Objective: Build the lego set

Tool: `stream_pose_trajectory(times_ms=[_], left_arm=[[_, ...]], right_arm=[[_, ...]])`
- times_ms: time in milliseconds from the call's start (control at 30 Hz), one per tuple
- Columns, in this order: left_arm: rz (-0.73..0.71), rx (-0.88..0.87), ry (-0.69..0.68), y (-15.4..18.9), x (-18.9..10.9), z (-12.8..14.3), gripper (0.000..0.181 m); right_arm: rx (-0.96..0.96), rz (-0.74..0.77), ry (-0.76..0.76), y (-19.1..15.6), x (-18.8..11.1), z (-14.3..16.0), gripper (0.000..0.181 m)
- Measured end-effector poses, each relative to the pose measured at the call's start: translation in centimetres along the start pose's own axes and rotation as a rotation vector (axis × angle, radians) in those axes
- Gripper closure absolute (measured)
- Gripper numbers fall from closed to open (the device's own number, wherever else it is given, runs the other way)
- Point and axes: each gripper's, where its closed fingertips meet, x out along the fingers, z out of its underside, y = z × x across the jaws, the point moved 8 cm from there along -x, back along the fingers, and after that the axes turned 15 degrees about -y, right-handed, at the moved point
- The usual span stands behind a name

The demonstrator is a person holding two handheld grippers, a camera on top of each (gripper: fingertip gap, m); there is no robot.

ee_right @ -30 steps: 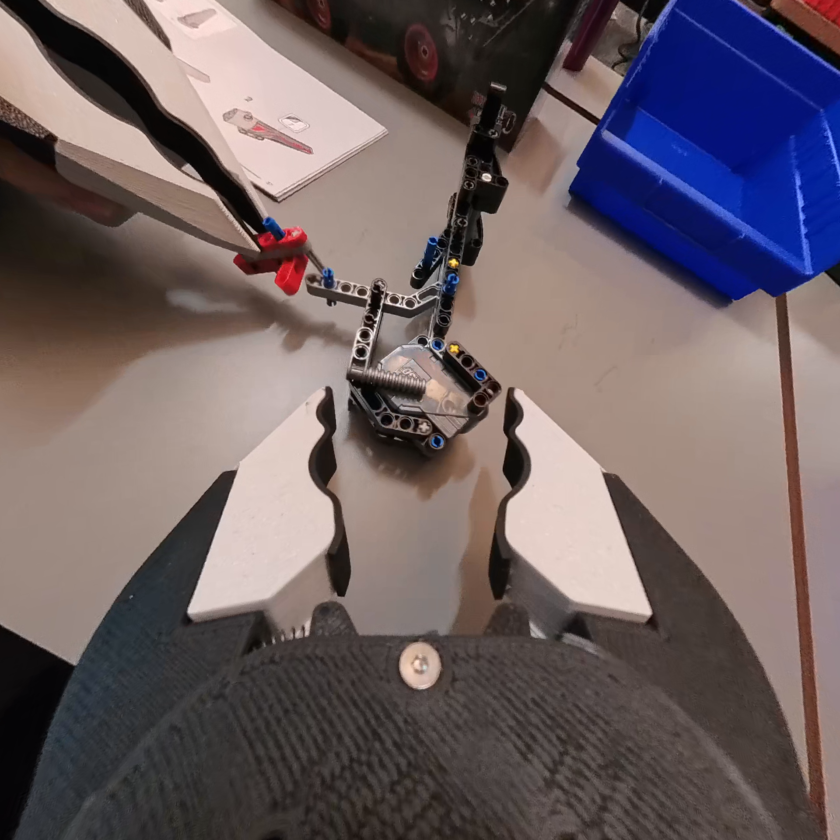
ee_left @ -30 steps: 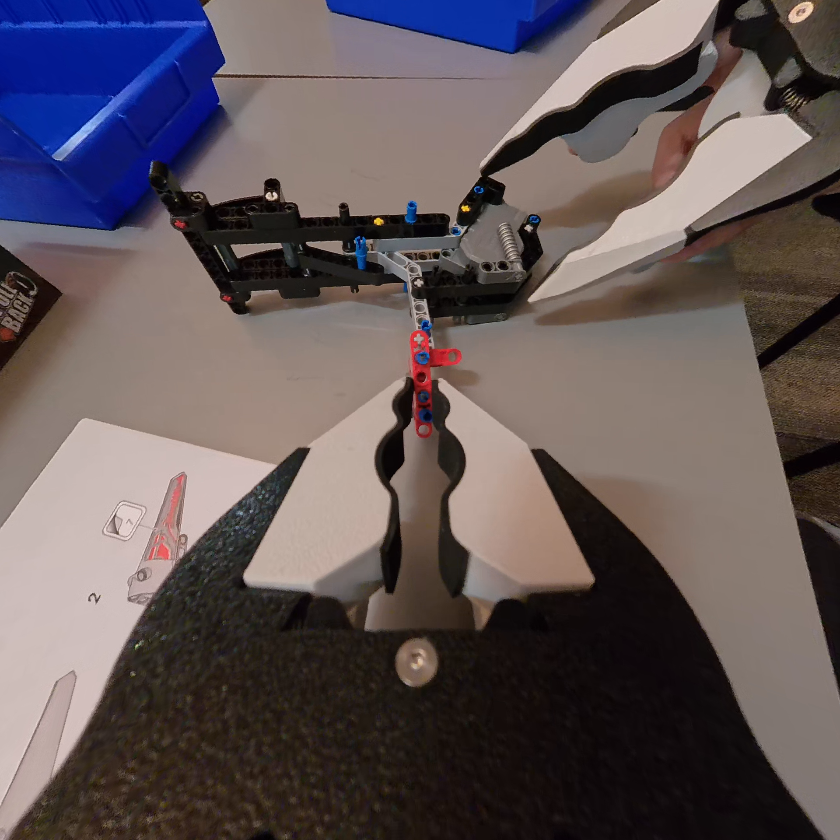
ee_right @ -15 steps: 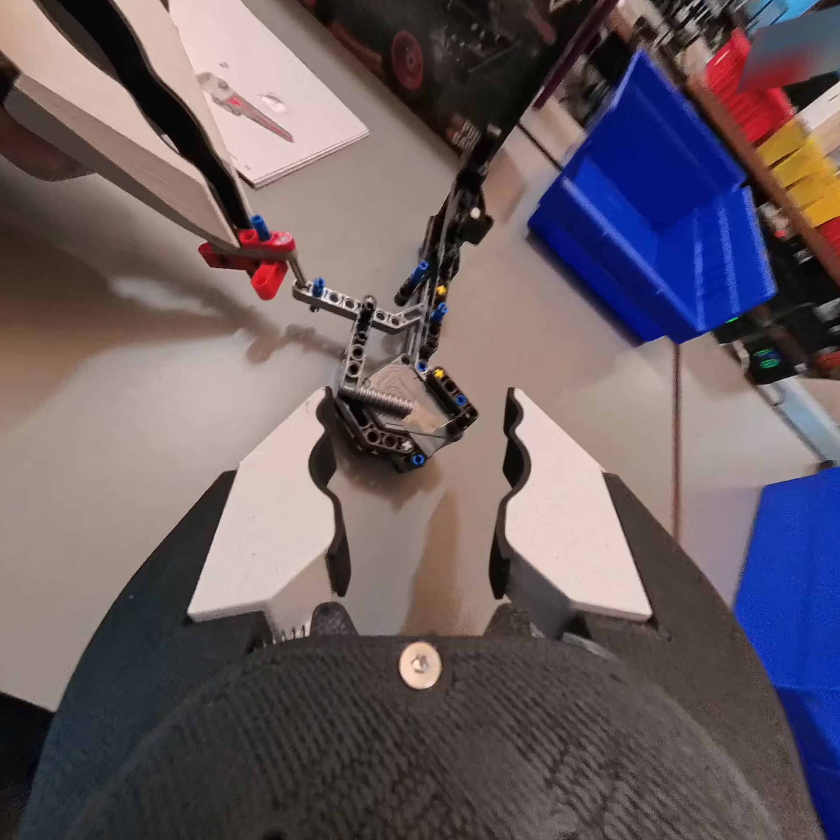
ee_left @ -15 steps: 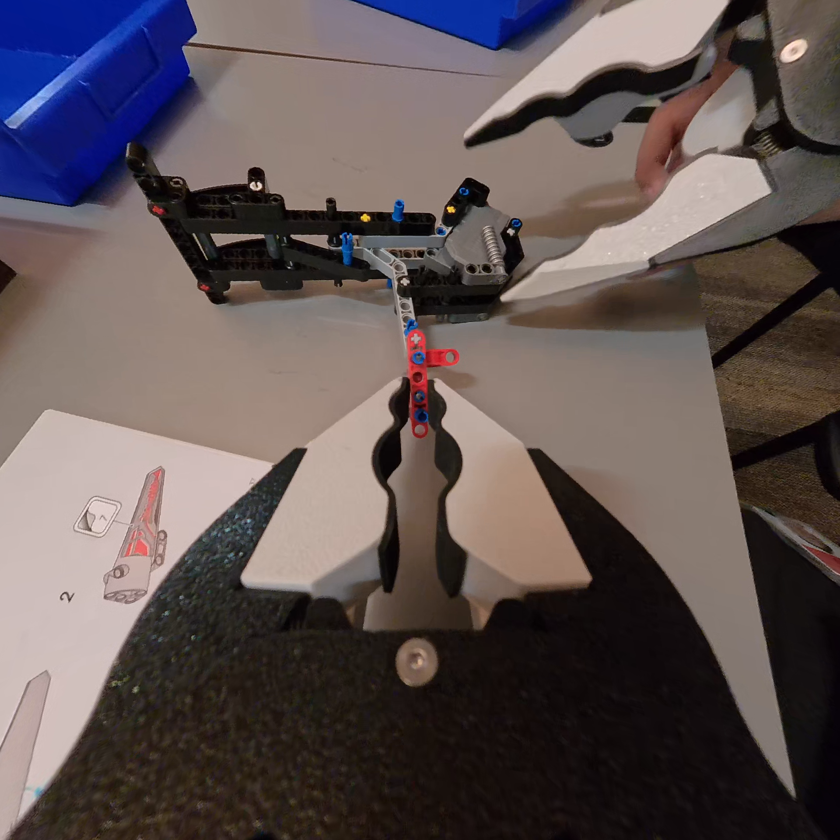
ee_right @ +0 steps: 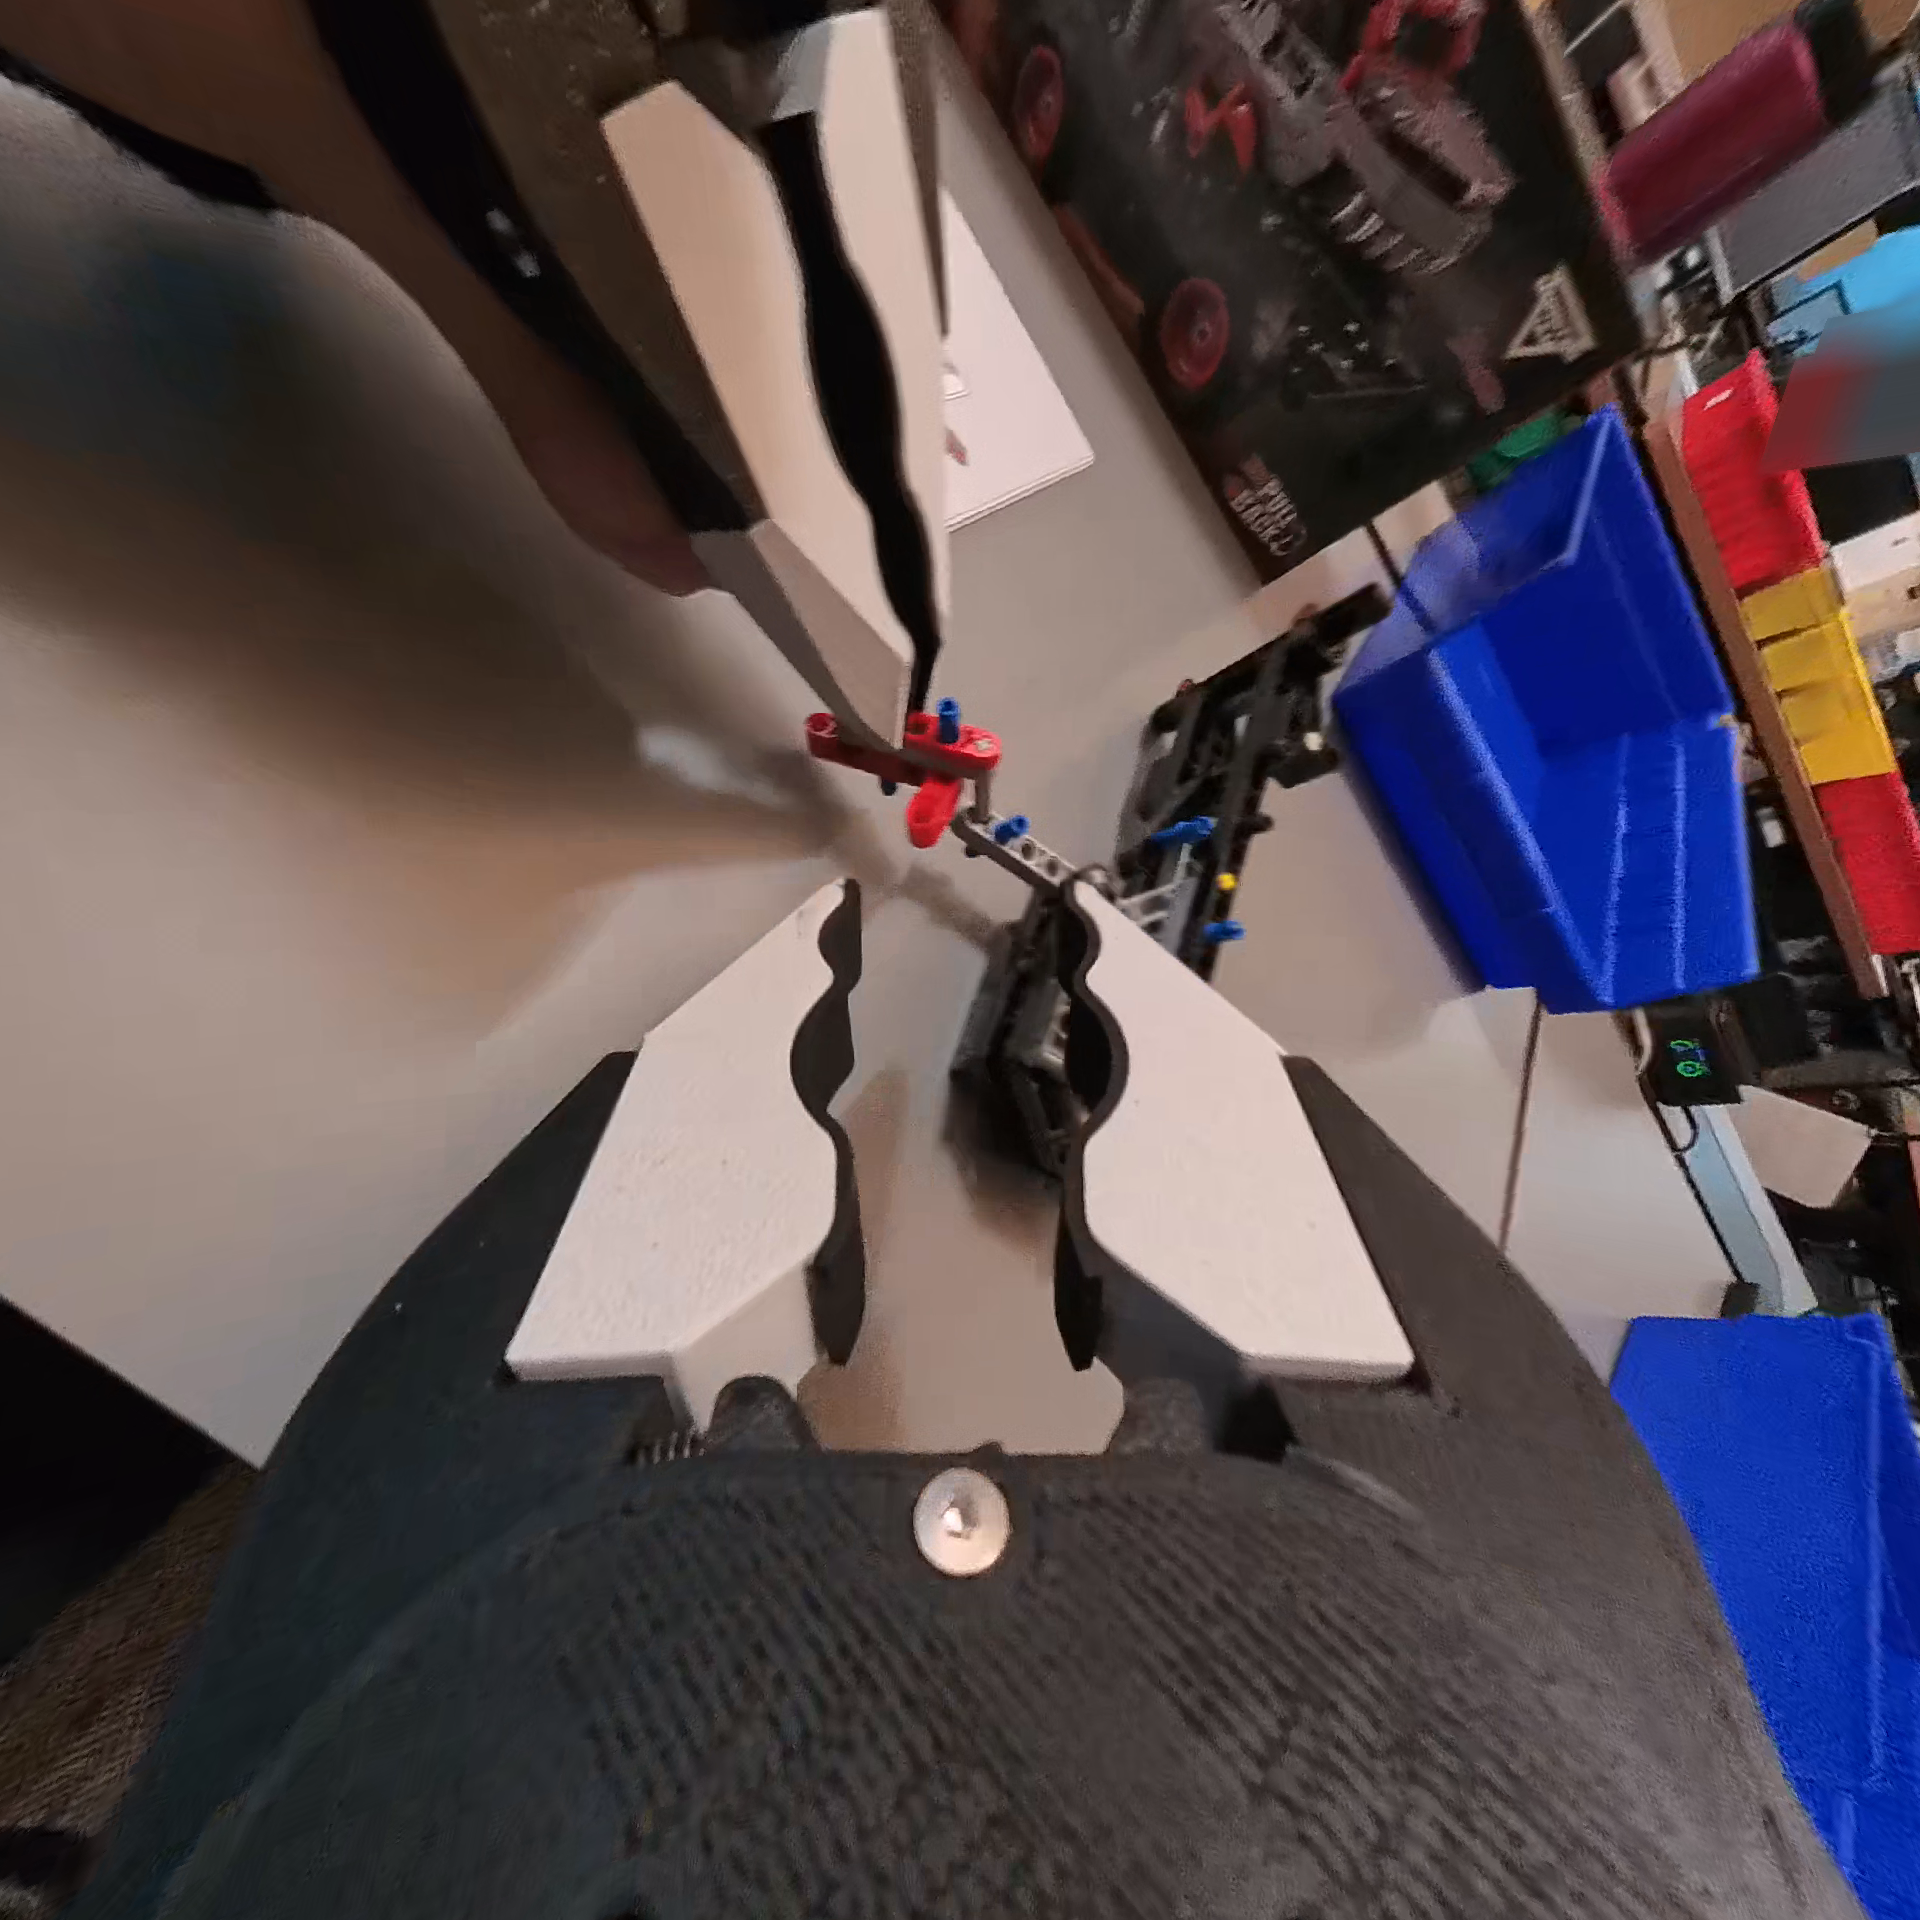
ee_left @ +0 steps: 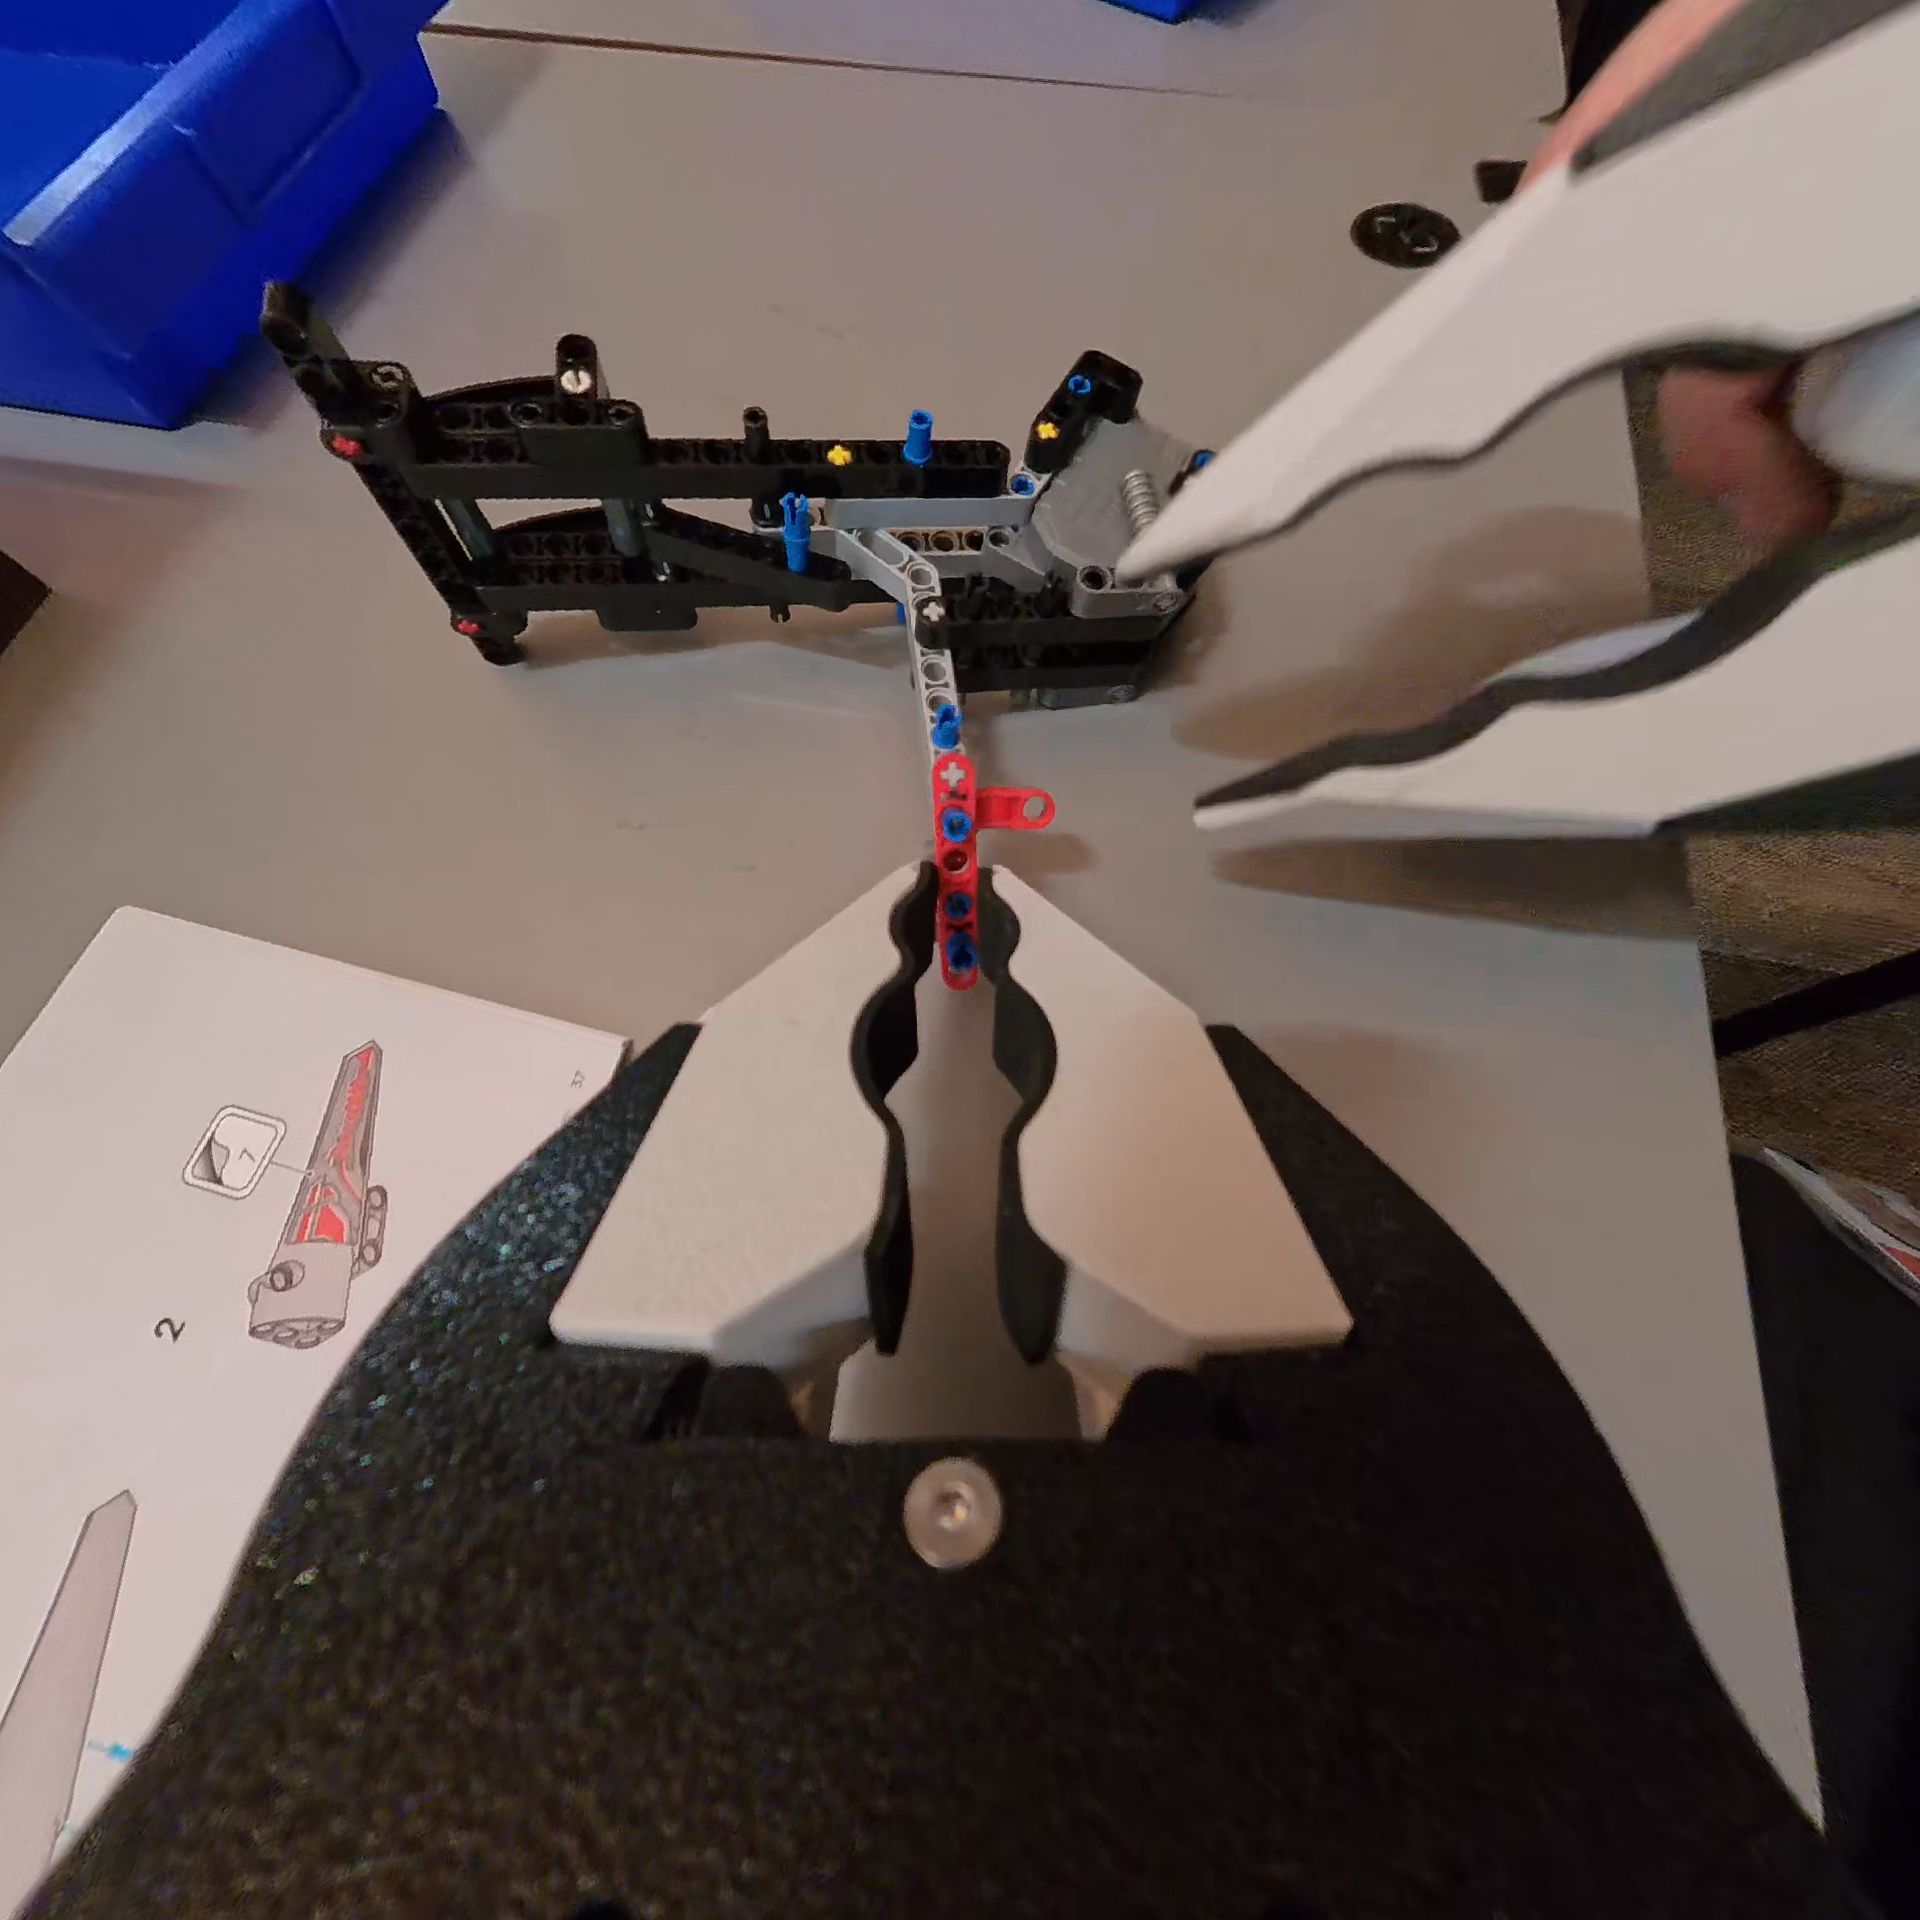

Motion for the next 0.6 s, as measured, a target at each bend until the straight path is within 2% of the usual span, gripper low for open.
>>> stream_pose_trajectory(times_ms=[100,233,333,600], left_arm=[[0.000,-0.008,0.000,-0.2,-0.2,0.1,0.177],[0.003,-0.017,-0.004,-0.5,-0.3,0.2,0.177],[0.006,-0.014,0.004,-0.5,-0.5,0.1,0.177],[0.009,0.002,-0.002,-0.1,-0.3,0.0,0.177]], right_arm=[[0.004,-0.017,-0.021,-1.6,0.9,-0.5,0.150],[0.052,0.063,-0.066,-2.0,1.4,-0.7,0.160],[0.094,0.108,-0.030,-2.0,1.4,-0.9,0.166],[0.055,0.192,-0.019,-2.5,2.5,-1.0,0.160]])
